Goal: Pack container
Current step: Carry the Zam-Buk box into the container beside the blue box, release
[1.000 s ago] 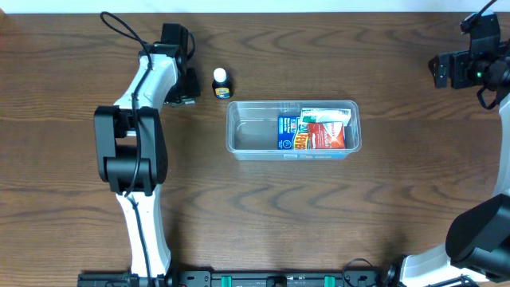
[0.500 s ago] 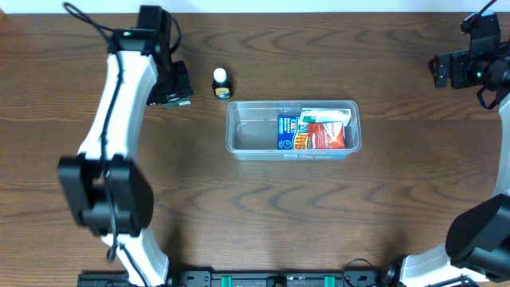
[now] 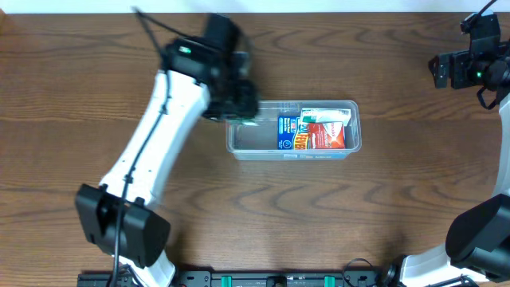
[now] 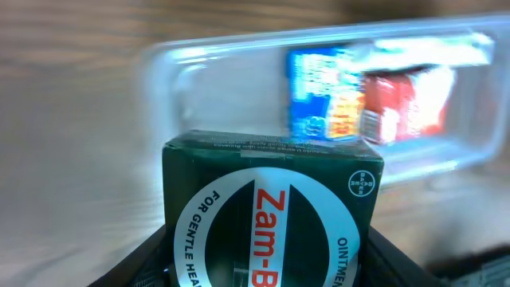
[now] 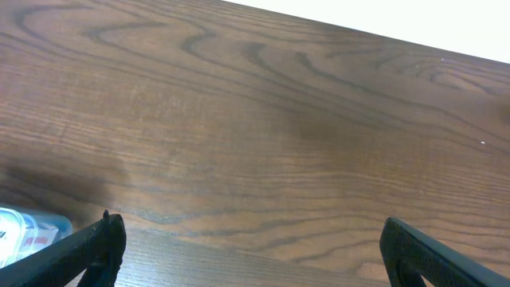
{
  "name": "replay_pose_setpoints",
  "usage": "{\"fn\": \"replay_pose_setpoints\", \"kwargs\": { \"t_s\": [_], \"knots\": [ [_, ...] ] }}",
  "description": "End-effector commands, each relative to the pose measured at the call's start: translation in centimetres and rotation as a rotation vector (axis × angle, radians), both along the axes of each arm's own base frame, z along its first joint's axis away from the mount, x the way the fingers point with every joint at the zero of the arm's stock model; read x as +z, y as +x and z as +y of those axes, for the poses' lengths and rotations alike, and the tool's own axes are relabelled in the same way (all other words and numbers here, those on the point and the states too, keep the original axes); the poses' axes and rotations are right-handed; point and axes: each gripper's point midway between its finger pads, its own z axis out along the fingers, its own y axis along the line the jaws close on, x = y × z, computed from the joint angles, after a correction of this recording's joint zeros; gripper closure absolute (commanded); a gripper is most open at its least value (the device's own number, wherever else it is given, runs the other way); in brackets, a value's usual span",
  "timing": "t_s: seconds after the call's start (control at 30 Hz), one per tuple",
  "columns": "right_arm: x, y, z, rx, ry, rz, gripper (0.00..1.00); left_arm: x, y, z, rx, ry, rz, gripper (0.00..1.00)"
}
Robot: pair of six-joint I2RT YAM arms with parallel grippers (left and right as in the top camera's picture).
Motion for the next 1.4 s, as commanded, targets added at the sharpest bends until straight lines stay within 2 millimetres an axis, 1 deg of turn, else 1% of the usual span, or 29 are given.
{"fn": "replay_pose_setpoints", "kwargs": {
  "t_s": [0.0, 0.13, 0.27, 0.4, 0.67, 0.97, 1.1, 1.3, 1.33, 1.37],
  "knots": [
    [-0.1, 0.0, -0.2, -0.010, 0.014, 0.003, 0.01, 0.5, -0.5, -2.8, -0.042, -0.017, -0.038, 0.52],
    [-0.1, 0.0, -0.2, -0.010, 0.014, 0.003, 0.01, -0.1, -0.6, -5.4, -0.032, 0.002, -0.073, 0.52],
    [-0.1, 0.0, -0.2, -0.010, 0.014, 0.003, 0.01, -1.4, -0.9, -8.4, -0.077, -0.002, -0.084, 0.52],
    [-0.1, 0.0, -0.2, -0.010, 0.014, 0.003, 0.01, -3.4, -0.8, -9.6, -0.037, 0.043, -0.077, 0.52],
    [-0.1, 0.0, -0.2, -0.010, 0.014, 0.003, 0.01, -7.7, -0.7, -10.2, 0.009, 0.100, 0.007, 0.53],
    [-0.1, 0.0, -0.2, -0.010, 0.014, 0.003, 0.01, -11.0, -0.4, -10.4, 0.021, 0.135, 0.056, 0.52],
    [-0.1, 0.0, -0.2, -0.010, 0.014, 0.003, 0.01, -12.0, -0.4, -10.4, 0.020, 0.150, 0.074, 0.52],
    [-0.1, 0.0, -0.2, -0.010, 0.014, 0.003, 0.01, -12.4, -0.5, -10.3, 0.020, 0.156, 0.081, 0.51],
    [-0.1, 0.0, -0.2, -0.010, 0.014, 0.003, 0.01, -12.4, -0.5, -10.3, 0.020, 0.156, 0.081, 0.51],
    [-0.1, 0.0, -0.2, -0.009, 0.014, 0.002, 0.01, -12.4, -0.5, -10.3, 0.020, 0.156, 0.081, 0.47]
  ]
}}
